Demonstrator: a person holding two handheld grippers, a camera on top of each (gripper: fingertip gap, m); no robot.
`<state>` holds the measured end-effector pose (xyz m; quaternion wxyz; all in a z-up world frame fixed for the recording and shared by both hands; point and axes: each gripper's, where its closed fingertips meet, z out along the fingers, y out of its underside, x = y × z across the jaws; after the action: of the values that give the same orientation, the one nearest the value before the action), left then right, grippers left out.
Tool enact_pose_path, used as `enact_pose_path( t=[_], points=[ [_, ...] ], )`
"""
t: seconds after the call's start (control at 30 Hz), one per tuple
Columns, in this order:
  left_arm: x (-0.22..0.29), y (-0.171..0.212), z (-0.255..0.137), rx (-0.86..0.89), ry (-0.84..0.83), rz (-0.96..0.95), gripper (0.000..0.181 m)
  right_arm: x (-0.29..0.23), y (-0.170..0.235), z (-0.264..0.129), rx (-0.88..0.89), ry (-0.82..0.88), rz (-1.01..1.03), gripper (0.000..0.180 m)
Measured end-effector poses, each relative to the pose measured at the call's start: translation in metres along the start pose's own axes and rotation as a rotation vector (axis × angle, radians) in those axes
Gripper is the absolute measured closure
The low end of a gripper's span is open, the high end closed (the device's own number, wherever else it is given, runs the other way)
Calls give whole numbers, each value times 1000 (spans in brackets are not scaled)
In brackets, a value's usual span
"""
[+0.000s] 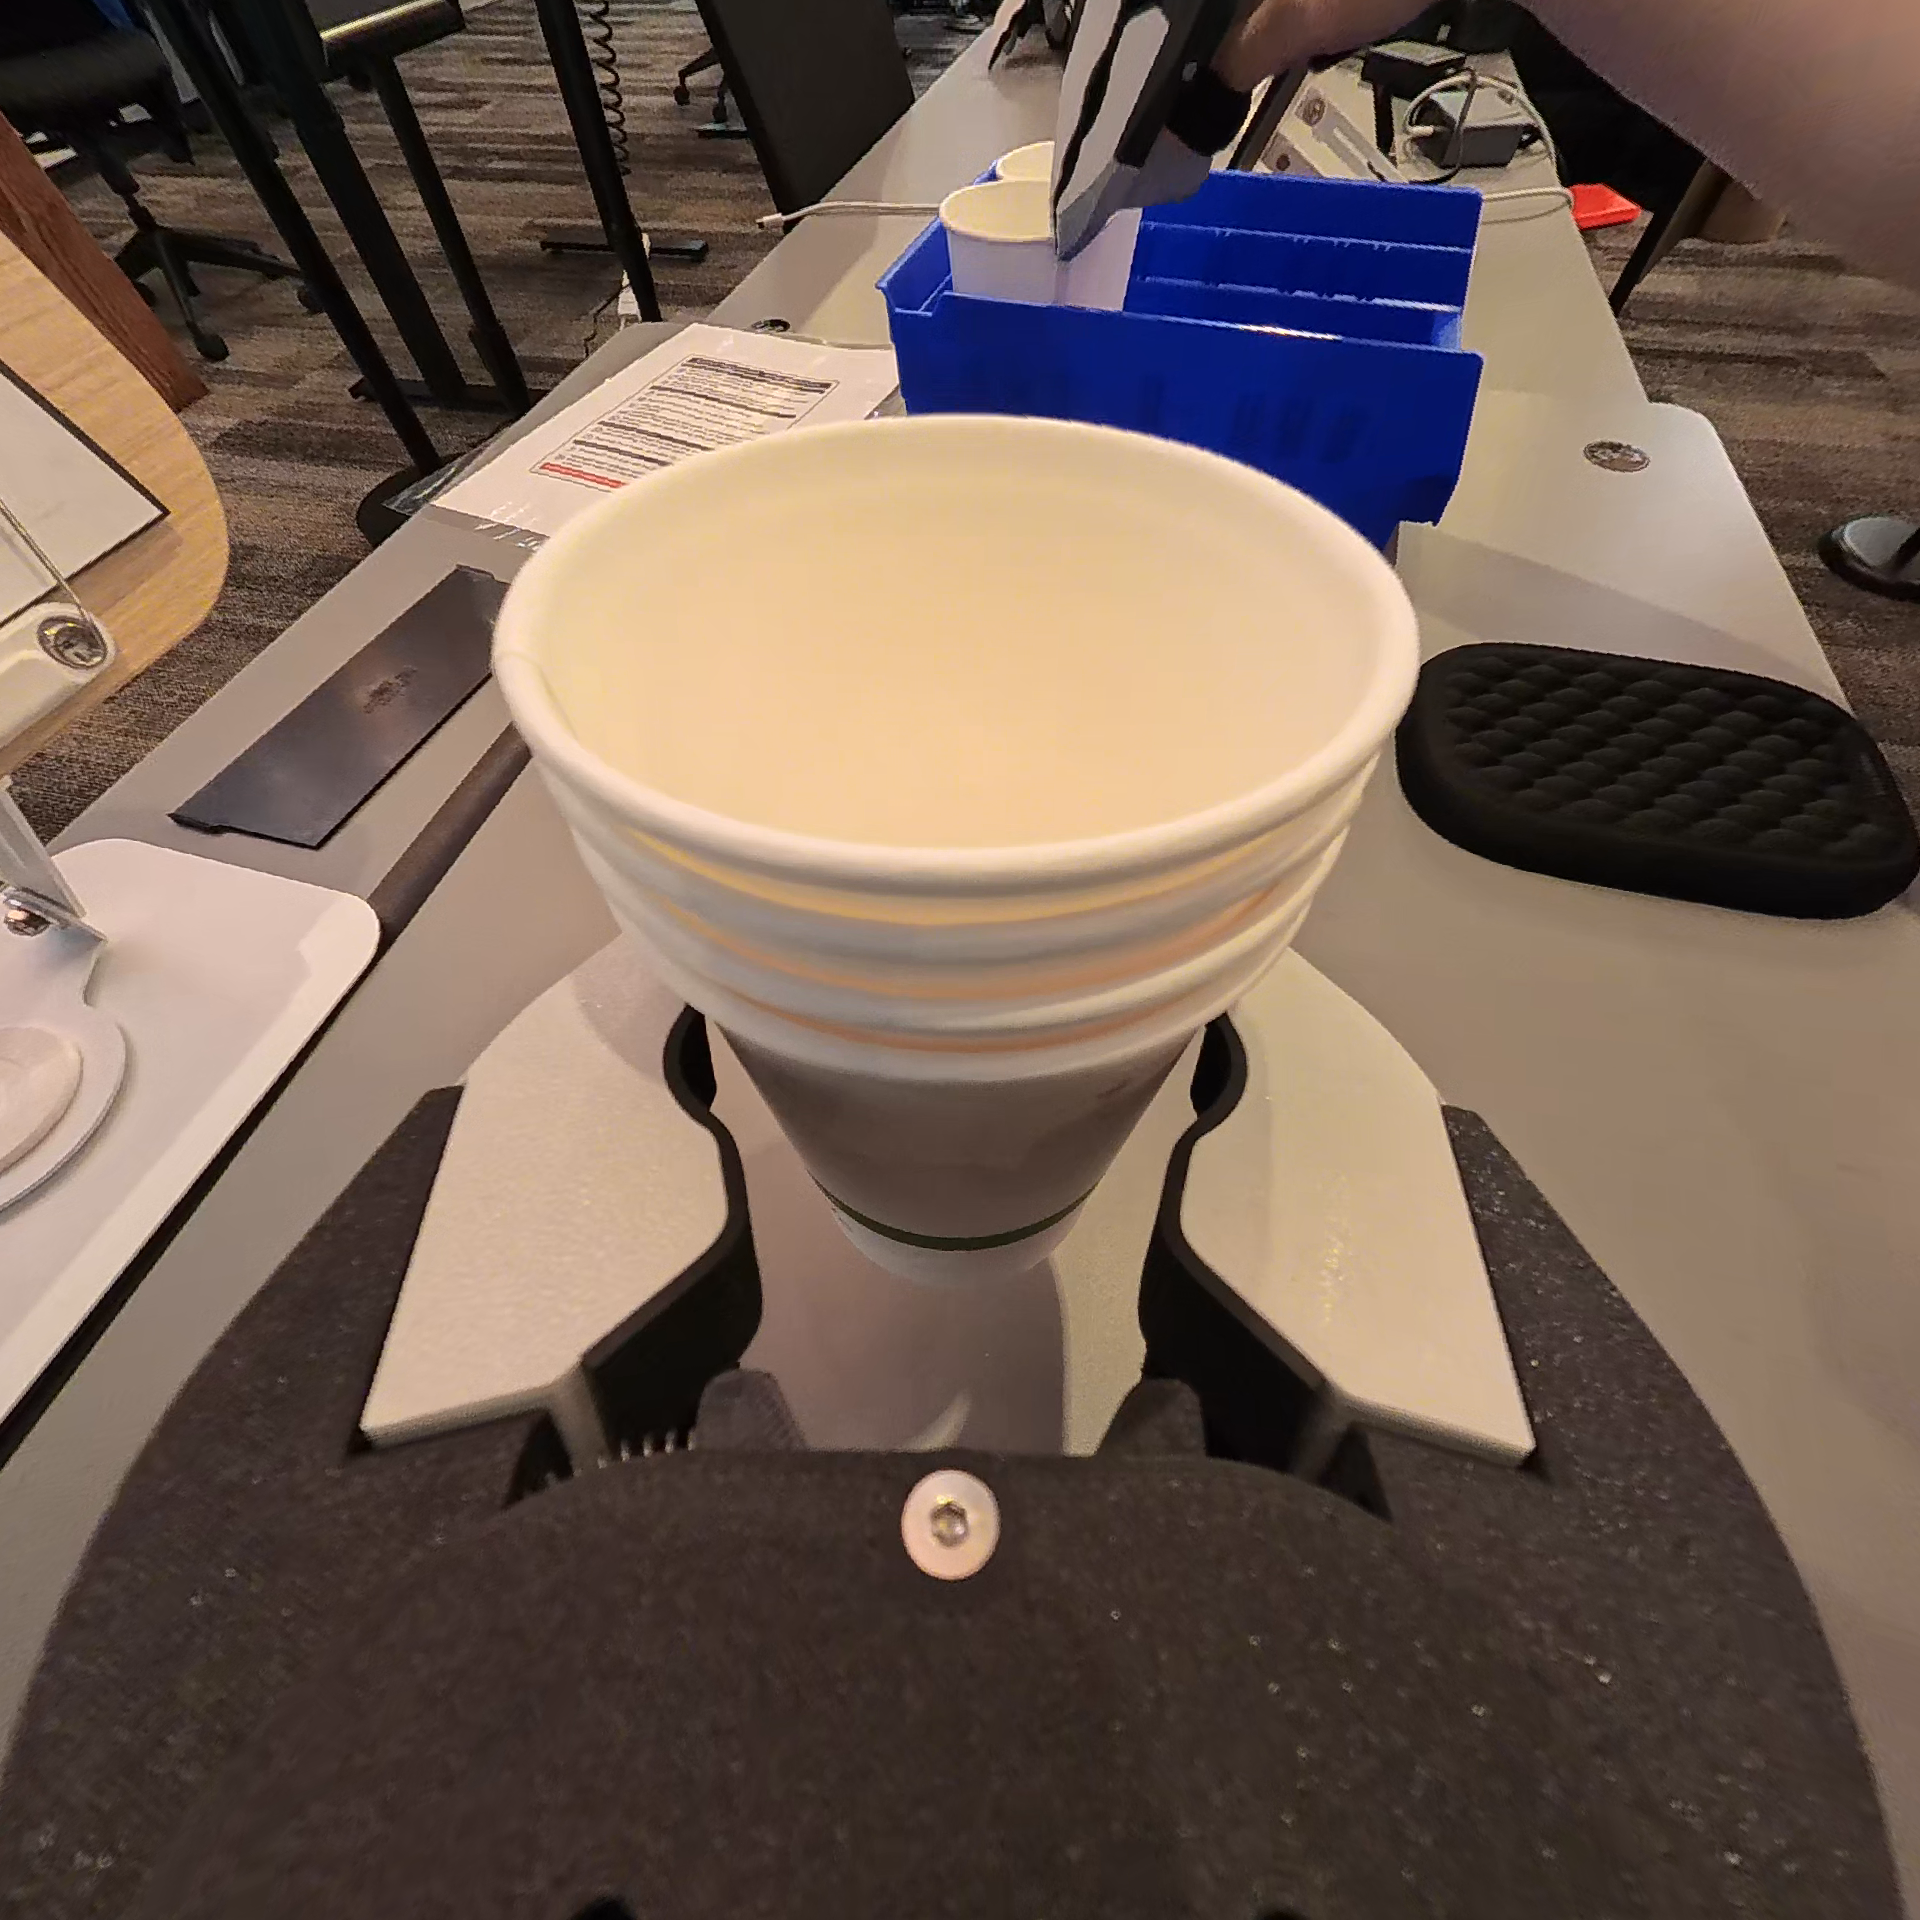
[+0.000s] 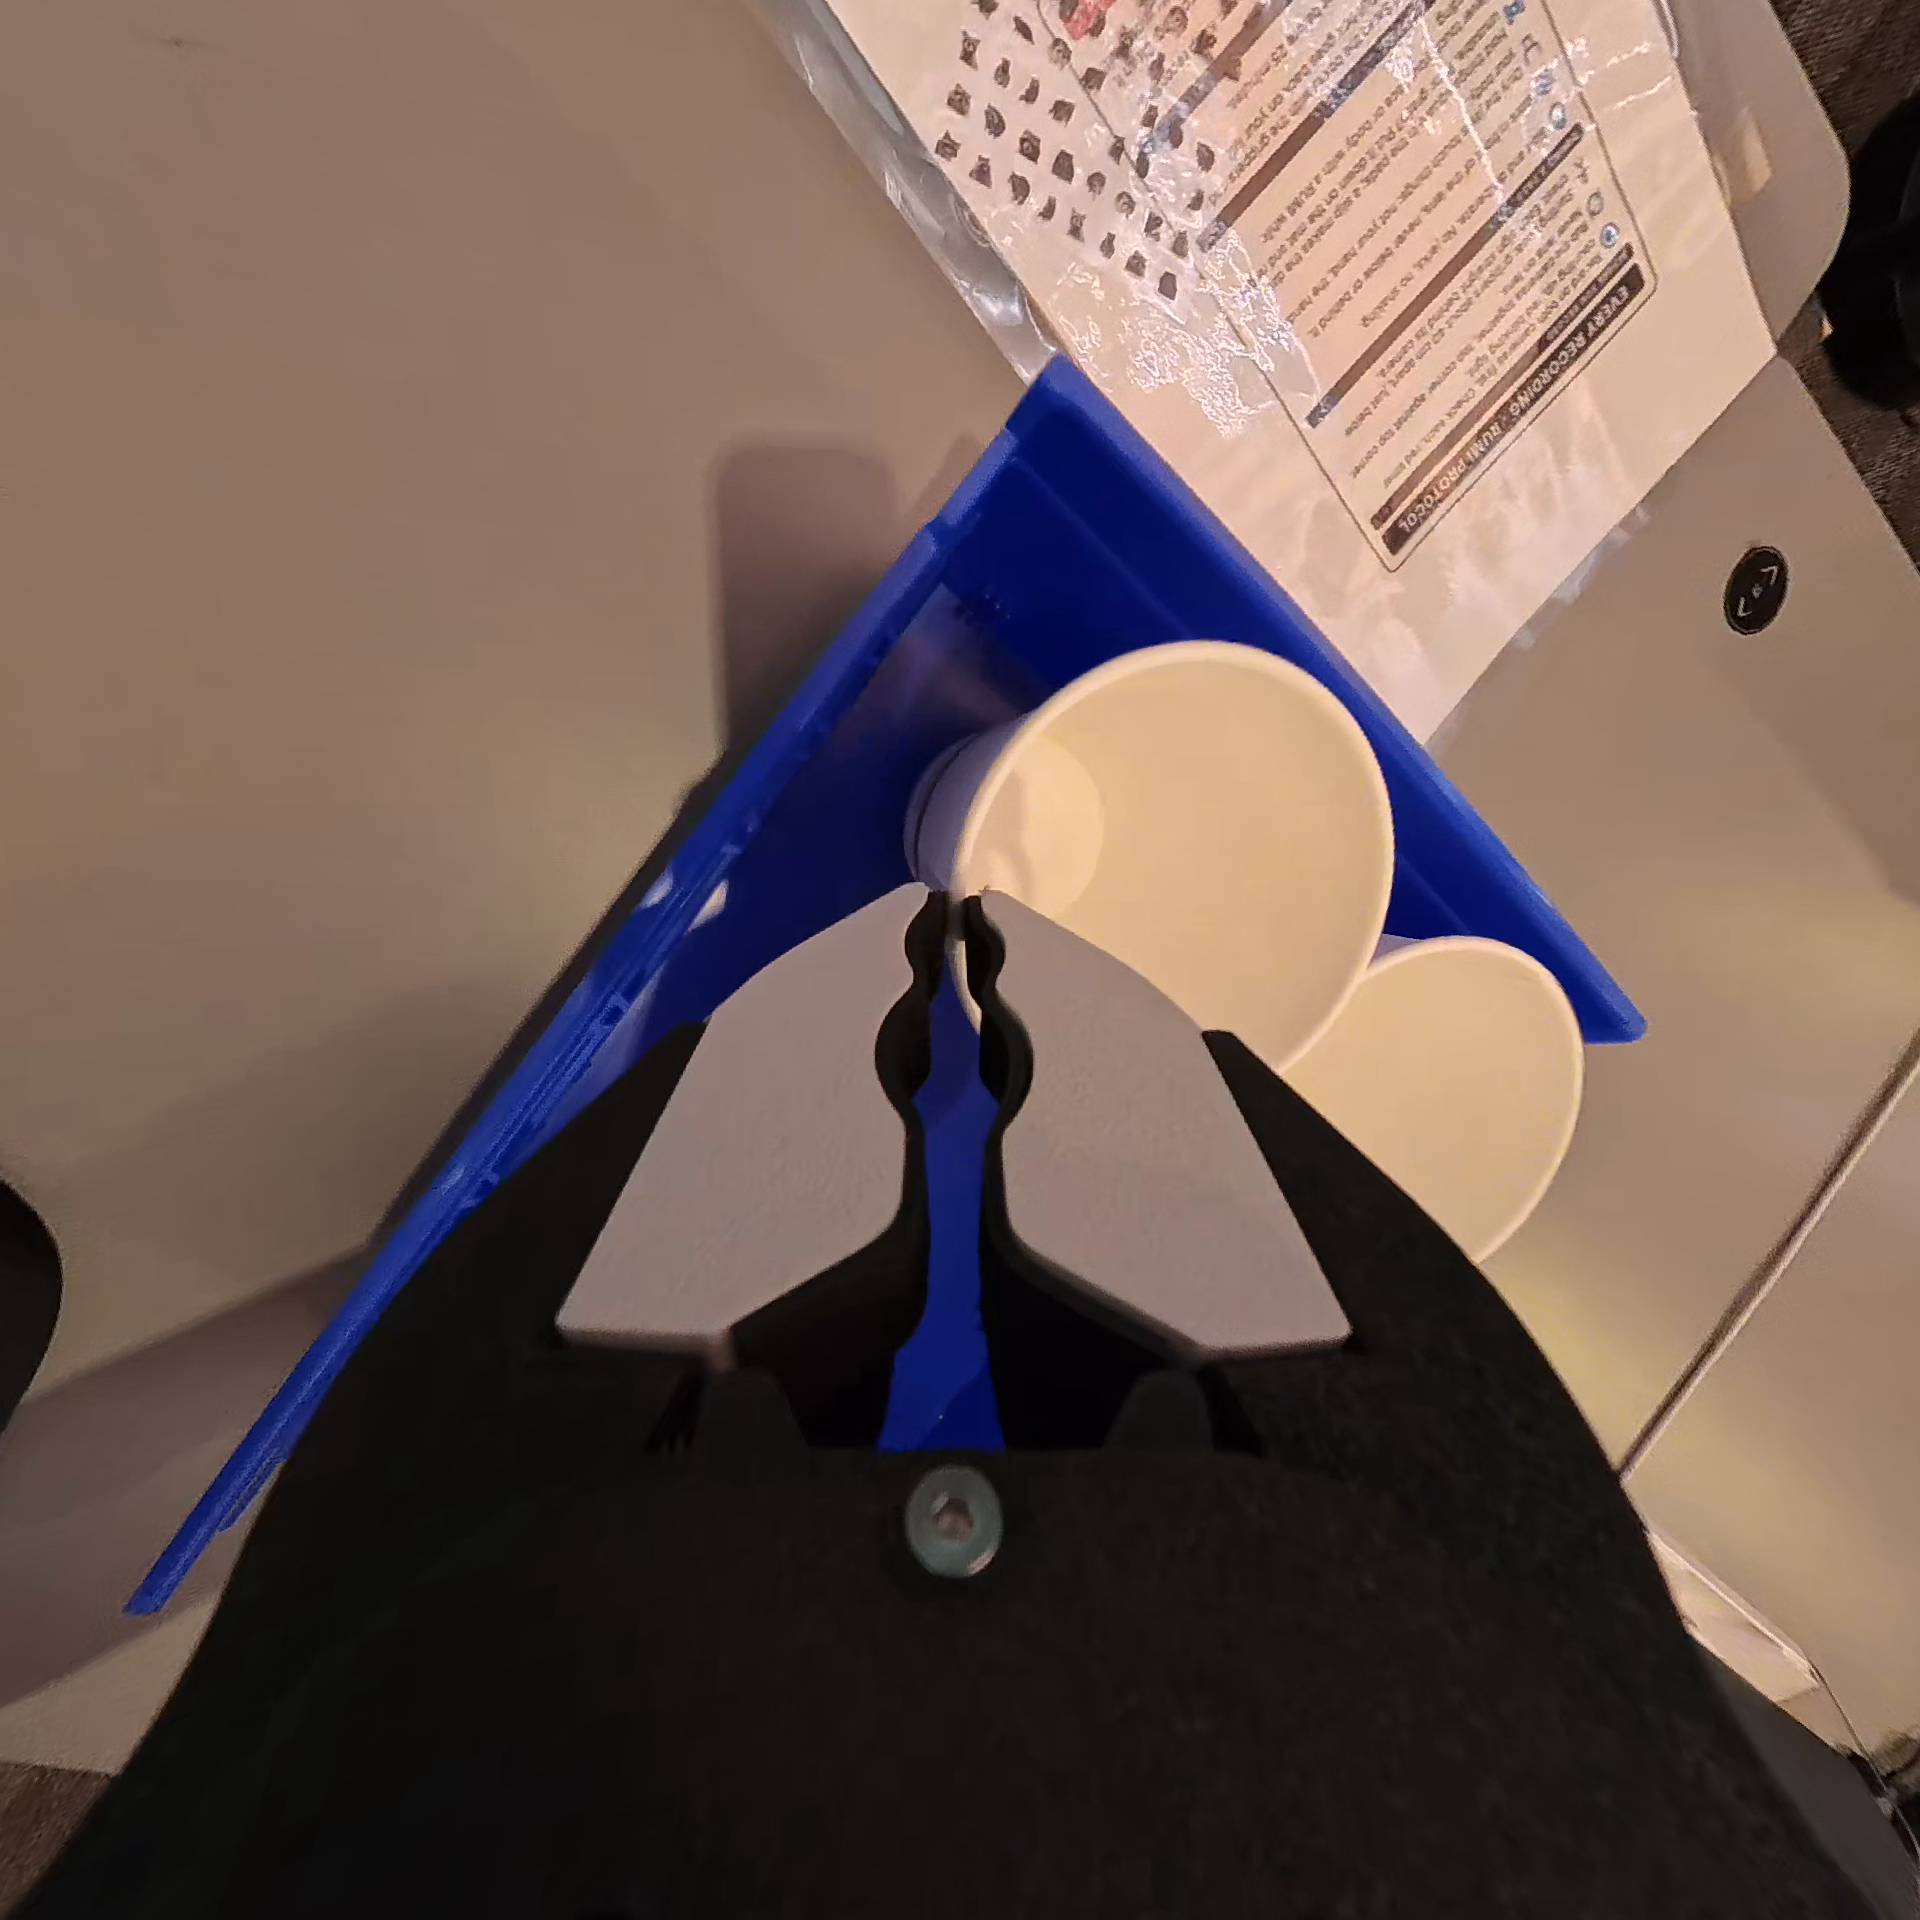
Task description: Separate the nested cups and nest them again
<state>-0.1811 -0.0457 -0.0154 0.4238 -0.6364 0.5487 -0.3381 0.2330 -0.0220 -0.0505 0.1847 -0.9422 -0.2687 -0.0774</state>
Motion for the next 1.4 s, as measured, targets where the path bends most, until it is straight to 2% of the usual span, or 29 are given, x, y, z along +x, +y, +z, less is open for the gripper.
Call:
enact_pose_path(
  t=[0.87,1.0,1.13,1.27,1.4],
  points=[
    [3,-1,0,-4,2,9,90,-8,1,3,-51,-11,-46,176],
    [3,-1,0,-4,0,11,90,-6,-3,3,-16,1,-46,176],
    [3,-2,-1,-3,2,10,90,-4,-5,0,20,4,-21,165],
    [3,-4,-3,3,2,12,90,1,-15,-18,107,8,13,159],
    [2,-6,-5,12,-2,12,90,5,-43,-65,259,39,23,156]
  ],
)
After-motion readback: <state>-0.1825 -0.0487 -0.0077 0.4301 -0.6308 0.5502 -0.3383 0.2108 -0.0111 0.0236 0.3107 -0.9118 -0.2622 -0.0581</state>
